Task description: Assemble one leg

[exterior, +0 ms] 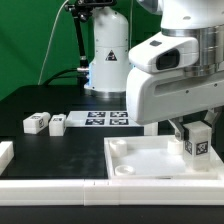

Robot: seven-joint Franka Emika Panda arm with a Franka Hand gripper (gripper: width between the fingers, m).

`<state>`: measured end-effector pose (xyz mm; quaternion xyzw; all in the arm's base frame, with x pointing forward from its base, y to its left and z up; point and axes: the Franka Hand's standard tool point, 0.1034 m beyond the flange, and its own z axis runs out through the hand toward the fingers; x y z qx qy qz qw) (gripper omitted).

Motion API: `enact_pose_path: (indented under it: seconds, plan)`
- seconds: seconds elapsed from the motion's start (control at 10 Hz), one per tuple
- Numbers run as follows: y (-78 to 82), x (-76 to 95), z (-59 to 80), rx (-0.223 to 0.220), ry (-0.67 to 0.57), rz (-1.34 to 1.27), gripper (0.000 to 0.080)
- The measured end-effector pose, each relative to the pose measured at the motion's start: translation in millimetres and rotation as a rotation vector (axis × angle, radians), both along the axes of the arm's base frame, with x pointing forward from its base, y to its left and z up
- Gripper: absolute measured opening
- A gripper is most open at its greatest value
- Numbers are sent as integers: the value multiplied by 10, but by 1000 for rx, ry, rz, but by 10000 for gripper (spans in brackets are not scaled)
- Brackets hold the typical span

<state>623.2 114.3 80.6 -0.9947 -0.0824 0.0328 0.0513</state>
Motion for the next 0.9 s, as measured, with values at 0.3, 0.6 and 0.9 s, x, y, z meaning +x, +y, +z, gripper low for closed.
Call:
enact_pose_path:
  seconds: [0.3, 0.6, 0.9]
  plan:
    - [46, -12, -9, -25, 30, -352, 291]
    - [96, -18, -22, -55, 60, -793, 291]
    - [154, -30, -32, -87, 76, -1060, 291]
